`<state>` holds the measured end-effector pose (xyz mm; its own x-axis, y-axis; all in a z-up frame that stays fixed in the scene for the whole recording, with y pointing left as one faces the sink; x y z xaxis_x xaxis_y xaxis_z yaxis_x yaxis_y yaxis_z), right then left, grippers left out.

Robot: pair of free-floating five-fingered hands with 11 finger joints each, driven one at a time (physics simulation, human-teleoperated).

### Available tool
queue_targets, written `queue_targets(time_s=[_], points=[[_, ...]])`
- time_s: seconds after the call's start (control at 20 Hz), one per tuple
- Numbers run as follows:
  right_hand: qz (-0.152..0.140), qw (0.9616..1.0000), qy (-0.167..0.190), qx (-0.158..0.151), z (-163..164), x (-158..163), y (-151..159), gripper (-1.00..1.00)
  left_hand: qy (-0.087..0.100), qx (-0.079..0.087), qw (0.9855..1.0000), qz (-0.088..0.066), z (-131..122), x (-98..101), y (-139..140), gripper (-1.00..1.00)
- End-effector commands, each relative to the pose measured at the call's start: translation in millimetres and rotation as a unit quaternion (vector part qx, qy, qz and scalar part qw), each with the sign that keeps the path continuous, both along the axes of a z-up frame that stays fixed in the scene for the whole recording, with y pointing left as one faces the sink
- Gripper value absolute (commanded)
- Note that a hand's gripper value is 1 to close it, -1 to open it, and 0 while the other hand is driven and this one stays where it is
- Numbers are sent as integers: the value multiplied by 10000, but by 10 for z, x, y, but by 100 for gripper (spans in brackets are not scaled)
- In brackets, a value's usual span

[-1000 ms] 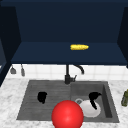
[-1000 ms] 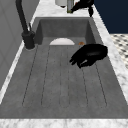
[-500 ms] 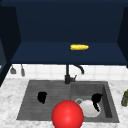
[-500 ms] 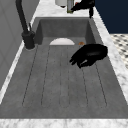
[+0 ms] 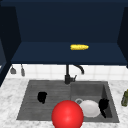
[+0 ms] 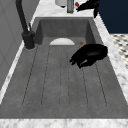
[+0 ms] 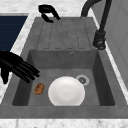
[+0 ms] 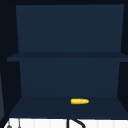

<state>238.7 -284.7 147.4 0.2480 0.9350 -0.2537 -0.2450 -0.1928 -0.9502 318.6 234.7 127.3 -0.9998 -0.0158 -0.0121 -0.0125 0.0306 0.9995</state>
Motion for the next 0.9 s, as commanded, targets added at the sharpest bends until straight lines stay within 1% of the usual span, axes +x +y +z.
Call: queue_targets(time_s=[0.0, 0.3, 0.5, 0.85], points=[[-25, 9998, -75, 171, -66, -144, -249, -100, 0, 0, 10000, 0, 0, 0, 0, 0], [0, 9996, -121, 242, -90, -308, -650, -100, 0, 0, 10000, 0, 0, 0, 0, 0], [3, 9993, -125, 346, -123, -340, -944, -100, 0, 0, 10000, 0, 0, 0, 0, 0], [9, 9990, -150, 419, -144, -410, -1438, -100, 0, 0, 10000, 0, 0, 0, 0, 0]])
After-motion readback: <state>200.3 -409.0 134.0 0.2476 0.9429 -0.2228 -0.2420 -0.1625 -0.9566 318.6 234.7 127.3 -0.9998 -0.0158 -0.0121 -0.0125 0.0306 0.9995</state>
